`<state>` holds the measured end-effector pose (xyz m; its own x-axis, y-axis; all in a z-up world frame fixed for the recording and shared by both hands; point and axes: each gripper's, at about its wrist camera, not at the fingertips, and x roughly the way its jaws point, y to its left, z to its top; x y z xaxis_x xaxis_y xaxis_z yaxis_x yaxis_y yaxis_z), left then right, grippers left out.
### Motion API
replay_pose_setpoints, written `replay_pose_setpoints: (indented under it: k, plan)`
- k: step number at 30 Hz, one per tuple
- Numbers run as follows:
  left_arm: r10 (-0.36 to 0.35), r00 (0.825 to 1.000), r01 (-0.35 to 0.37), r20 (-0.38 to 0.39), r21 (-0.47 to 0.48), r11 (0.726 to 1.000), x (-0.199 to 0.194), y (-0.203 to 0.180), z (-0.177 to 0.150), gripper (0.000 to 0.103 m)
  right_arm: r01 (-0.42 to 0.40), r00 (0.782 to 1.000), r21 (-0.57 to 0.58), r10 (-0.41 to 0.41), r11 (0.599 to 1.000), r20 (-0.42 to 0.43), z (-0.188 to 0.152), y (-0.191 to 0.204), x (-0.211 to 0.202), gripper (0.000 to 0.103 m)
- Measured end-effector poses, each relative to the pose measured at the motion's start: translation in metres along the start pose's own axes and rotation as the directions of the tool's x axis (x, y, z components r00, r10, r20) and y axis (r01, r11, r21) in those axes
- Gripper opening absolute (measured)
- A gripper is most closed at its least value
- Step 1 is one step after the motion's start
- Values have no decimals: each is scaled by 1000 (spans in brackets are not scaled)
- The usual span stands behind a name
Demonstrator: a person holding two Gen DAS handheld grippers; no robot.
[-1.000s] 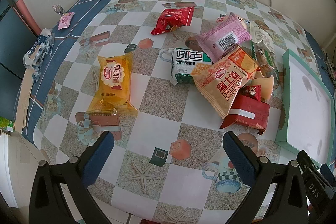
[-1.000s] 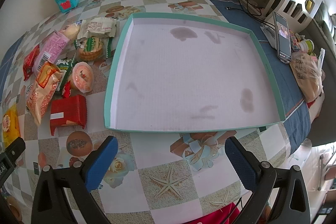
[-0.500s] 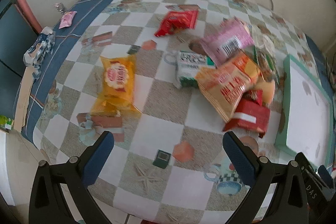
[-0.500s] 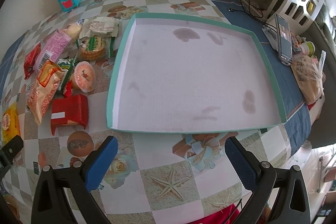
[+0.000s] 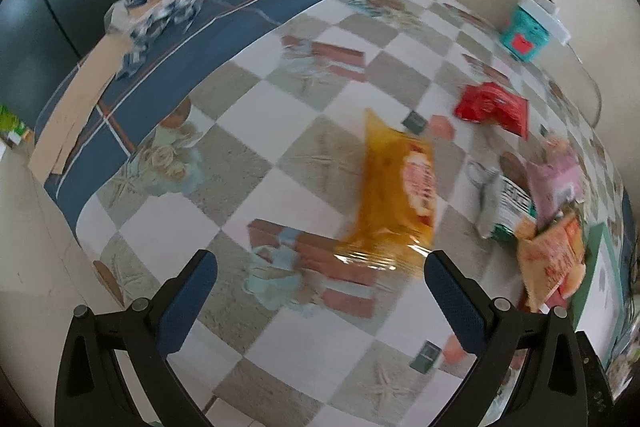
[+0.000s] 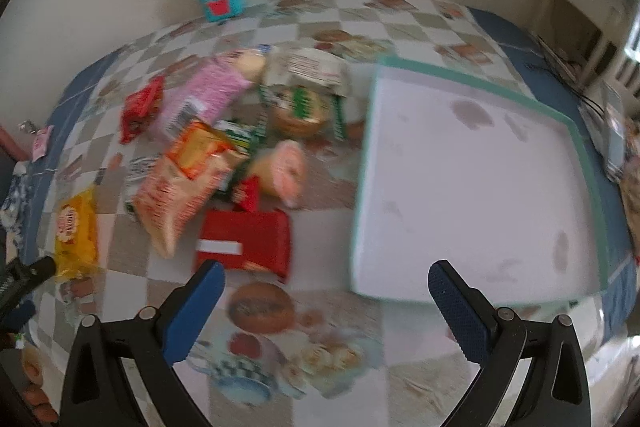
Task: Organize snacks
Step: 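Grasp the yellow bread bag with the left tool while the right tool grasps the red box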
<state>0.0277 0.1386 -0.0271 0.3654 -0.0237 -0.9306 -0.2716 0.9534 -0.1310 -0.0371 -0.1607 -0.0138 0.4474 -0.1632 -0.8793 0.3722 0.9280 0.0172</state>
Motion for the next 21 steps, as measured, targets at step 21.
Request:
replay_pose_setpoints:
  k: [21]
  plan:
    - [64,998,-66,19,144,987,44,-43,33,103,-42,996,-112,34,993,-77,9,44,44,102]
